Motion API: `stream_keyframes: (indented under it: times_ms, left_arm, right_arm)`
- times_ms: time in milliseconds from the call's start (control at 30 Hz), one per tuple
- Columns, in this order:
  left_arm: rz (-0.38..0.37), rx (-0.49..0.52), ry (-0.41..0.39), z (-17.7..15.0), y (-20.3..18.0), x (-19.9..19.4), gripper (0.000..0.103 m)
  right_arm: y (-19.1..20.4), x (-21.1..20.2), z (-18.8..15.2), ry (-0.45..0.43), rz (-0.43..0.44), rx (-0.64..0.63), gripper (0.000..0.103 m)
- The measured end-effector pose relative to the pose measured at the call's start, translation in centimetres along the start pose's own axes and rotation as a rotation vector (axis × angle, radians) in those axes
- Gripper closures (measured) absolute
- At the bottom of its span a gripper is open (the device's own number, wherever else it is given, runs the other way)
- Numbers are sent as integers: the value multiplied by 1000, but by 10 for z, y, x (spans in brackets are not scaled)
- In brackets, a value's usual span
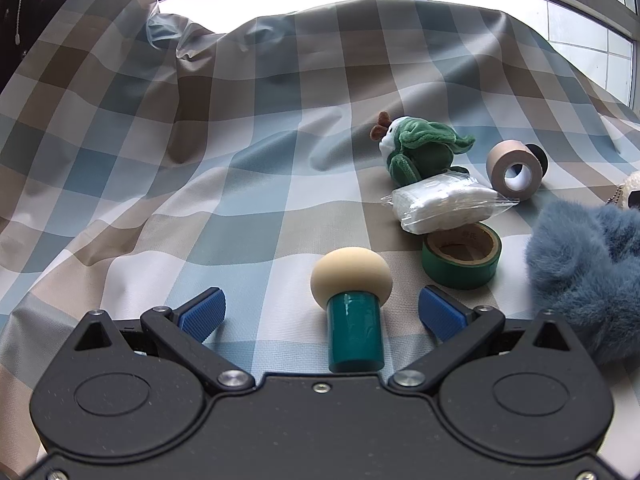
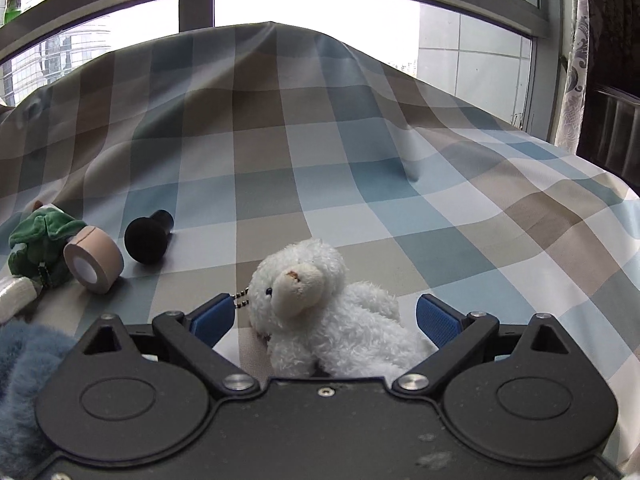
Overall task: Organize soft objects
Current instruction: 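Grasp the white fluffy lamb toy with the right tool while the left tool approaches the mushroom peg, then grasp the cream-capped teal mushroom peg with the left tool while the right tool holds the lamb up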
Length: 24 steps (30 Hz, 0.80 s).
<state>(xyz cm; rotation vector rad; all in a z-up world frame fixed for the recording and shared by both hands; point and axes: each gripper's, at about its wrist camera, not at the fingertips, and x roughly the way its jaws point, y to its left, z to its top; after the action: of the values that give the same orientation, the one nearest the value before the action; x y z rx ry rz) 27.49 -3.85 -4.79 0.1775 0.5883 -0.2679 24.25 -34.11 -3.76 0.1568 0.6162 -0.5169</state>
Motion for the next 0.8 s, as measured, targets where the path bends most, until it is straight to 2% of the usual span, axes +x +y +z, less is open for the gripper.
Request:
stream_keyframes:
  times_ms: [33, 133, 167, 300, 367, 533, 567, 633, 800]
  left_arm:
    - [-1, -1, 1, 0, 0, 0, 2]
    - [-2, -4, 1, 0, 1, 0, 2]
    - [-1, -2, 0, 0, 1, 0, 2]
    - [12, 14, -16, 0, -1, -2, 3]
    - [4, 26, -31, -1, -3, -4, 8]
    - [-27, 92, -70, -5, -11, -10, 33]
    - [-27, 107, -78, -5, -13, -11, 35]
    - [-43, 134, -87, -6, -17, -13, 47]
    - [-41, 154, -92, -6, -20, -14, 49]
  right_arm:
    - [-2, 2, 0, 9, 0, 12, 6]
    - [-10, 10, 1, 55, 8, 57, 16]
    - [-11, 11, 0, 61, 13, 64, 23]
    - [-9, 5, -1, 39, 12, 36, 32]
    - [-7, 3, -1, 35, 14, 21, 33]
    - [-7, -1, -2, 33, 20, 16, 33]
    - [-7, -2, -2, 34, 20, 17, 33]
    - [-9, -3, -2, 35, 23, 19, 33]
    - [-9, -7, -3, 34, 22, 15, 33]
